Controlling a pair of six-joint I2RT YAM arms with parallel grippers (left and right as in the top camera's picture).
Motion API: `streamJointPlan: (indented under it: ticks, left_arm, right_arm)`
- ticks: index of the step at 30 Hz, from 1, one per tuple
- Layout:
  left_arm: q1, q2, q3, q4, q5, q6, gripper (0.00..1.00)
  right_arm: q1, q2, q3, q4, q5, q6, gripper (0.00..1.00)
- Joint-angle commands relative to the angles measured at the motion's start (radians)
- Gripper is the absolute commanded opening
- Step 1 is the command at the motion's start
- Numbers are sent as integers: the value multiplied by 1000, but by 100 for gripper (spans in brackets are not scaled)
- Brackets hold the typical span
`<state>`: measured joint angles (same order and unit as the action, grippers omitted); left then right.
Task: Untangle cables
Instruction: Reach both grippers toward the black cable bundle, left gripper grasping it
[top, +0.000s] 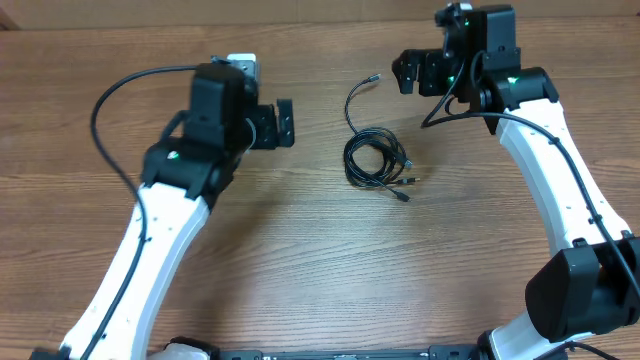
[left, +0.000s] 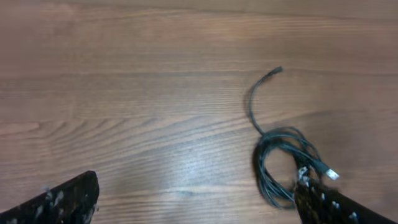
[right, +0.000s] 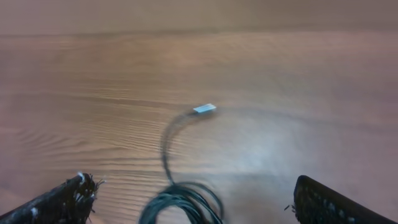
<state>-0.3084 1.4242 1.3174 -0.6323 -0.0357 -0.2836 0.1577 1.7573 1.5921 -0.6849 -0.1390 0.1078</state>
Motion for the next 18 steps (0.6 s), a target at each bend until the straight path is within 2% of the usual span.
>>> streamJointPlan:
  ticks: [1,3,6,10,11,13,16,18]
  left_arm:
    - [-20,128,15,0,-191,-171,100]
    - [-21,205,16,-46,-248,-268,100]
    - [-25,325,17,-108,-220,-343,100]
    - [-44,472,17,-58,-40,-337,100]
    - [-53,515,18,19,124,-269,100]
    - [-65,534,23,105,297,-228,100]
    - [-88,526,31,216,402,-196,100]
    - [-108,523,43,259,412,-187,100]
  right_arm:
    - [-2,-11,25,-88,342,291,100]
    - [-2,-10,25,-161,480,434,100]
    - [-2,-3,24,-197,492,509,100]
    - [-2,19,24,-176,383,510,100]
    - [-2,35,24,-165,373,509,100]
    - [-2,47,24,-160,373,481,100]
    - [-2,54,19,-160,373,433,100]
    - [-2,54,11,-154,374,405,100]
